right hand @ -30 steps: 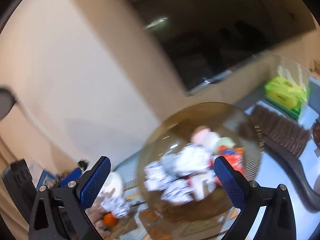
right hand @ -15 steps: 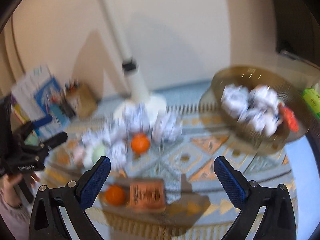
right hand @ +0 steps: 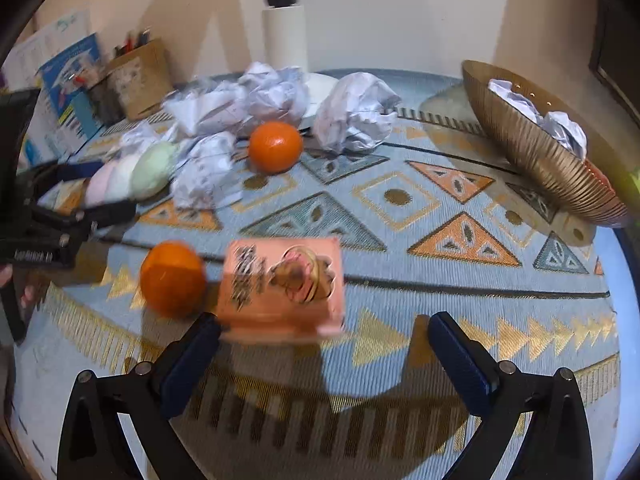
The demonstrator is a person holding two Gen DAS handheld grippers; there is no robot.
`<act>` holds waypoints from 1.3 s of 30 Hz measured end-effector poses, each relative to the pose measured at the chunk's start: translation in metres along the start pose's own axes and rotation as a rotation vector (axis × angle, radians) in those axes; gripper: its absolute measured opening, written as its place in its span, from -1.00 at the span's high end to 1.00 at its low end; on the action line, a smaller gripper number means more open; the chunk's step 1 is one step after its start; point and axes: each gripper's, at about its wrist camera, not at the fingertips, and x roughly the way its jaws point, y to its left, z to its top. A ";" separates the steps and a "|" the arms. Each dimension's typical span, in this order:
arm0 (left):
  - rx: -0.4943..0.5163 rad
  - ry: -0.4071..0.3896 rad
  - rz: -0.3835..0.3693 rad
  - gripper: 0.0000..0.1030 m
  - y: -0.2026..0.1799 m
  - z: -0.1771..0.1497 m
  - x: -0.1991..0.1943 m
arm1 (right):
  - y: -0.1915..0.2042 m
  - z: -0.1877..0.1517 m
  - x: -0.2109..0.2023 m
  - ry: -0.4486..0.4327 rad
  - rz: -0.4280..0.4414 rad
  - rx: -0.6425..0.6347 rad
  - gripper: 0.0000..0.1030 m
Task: Organize objects
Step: 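Grasp the pink snack box with the right tool while the left tool grasps the plush stack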
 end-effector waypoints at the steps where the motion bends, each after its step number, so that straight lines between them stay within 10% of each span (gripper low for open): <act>1: 0.001 0.011 0.006 -1.00 0.000 0.001 0.005 | -0.001 0.001 0.001 -0.011 -0.004 0.003 -1.00; 21: -0.038 0.032 -0.020 -0.99 0.002 0.002 0.013 | -0.015 0.000 -0.008 -0.020 -0.001 0.003 -1.00; 24: -0.025 -0.004 -0.008 -0.58 -0.001 0.000 0.006 | -0.015 -0.004 -0.017 -0.071 0.008 -0.004 -0.07; 27: 0.002 -0.019 0.004 -0.32 -0.008 0.000 0.003 | -0.013 -0.007 -0.022 -0.080 0.049 -0.025 -0.05; 39: 0.009 -0.145 0.031 -0.32 -0.008 0.004 -0.018 | -0.034 -0.020 -0.061 -0.237 0.130 0.038 -0.05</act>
